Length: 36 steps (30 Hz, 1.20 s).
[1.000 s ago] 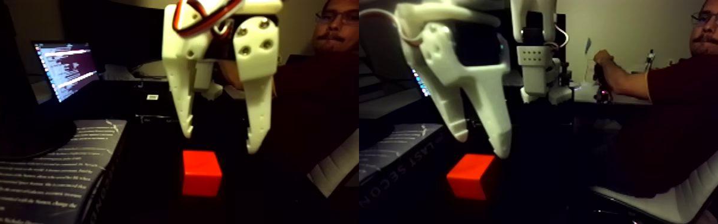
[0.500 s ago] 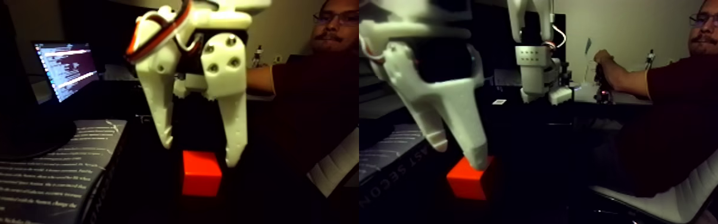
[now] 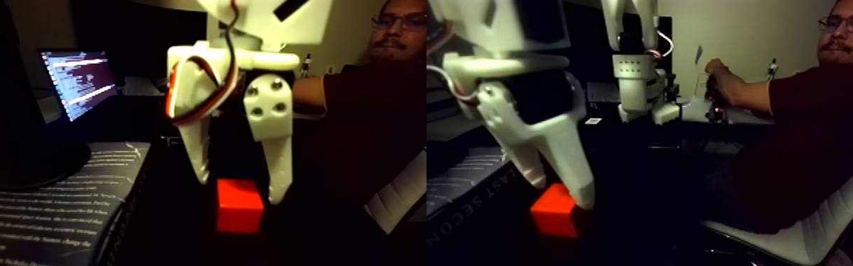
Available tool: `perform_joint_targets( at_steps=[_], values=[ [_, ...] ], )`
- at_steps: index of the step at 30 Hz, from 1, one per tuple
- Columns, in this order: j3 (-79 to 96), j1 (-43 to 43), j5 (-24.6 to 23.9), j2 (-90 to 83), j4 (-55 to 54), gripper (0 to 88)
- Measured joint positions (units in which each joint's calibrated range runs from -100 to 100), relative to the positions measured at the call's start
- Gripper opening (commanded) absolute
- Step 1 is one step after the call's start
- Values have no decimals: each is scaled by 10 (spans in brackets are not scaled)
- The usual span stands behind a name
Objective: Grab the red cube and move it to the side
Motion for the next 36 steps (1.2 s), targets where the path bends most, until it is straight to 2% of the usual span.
perform_joint_targets(
  at_steps=[4,20,36],
  values=[
    [0,-4,0,5,0,304],
    [0,-16,3,34,-3,303],
    [-2,-14,0,39,-51,301]
  ],
)
